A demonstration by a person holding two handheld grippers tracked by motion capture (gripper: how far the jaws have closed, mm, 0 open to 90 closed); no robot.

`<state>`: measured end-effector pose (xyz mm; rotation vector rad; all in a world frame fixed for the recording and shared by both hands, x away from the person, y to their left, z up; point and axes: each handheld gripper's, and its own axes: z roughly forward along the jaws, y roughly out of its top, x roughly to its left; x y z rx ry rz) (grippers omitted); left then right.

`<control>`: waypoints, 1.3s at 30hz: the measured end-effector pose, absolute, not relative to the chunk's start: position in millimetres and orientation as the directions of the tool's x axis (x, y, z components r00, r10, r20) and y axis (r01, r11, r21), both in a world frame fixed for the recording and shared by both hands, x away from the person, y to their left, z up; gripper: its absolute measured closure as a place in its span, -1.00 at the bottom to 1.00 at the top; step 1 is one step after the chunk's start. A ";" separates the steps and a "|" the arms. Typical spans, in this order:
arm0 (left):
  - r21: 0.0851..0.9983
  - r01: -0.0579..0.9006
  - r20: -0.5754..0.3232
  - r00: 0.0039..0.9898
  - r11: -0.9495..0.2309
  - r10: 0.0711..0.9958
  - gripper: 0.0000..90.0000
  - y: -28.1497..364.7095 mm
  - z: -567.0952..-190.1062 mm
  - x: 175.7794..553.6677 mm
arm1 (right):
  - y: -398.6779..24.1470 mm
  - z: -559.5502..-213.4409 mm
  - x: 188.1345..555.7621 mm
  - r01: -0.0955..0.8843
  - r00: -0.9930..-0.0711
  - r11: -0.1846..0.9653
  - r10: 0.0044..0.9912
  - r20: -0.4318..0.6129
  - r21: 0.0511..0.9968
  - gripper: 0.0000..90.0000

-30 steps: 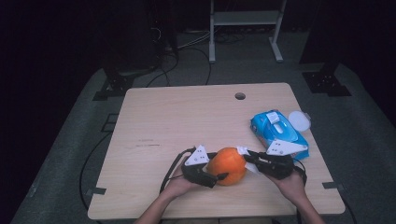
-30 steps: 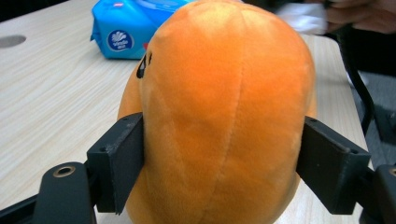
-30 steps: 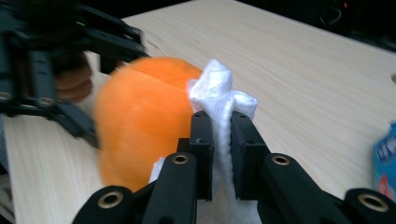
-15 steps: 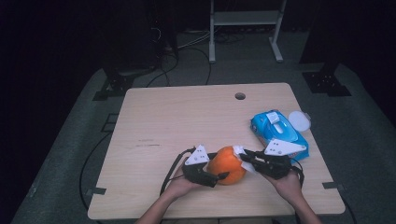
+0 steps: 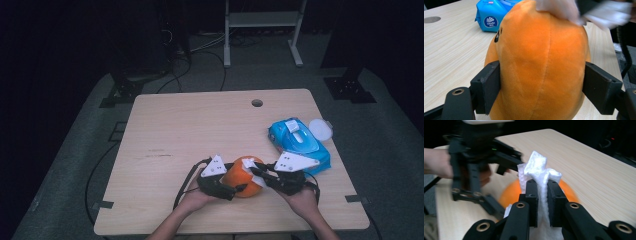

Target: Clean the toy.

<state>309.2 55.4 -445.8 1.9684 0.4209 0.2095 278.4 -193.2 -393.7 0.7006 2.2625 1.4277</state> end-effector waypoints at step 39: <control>0.898 0.142 0.006 0.943 -0.417 0.333 -0.64 64.1 -427.3 308.7 | -196.1 -399.8 282.5 0.251 -0.814 0.336 0.581 0.010 0.908 0.77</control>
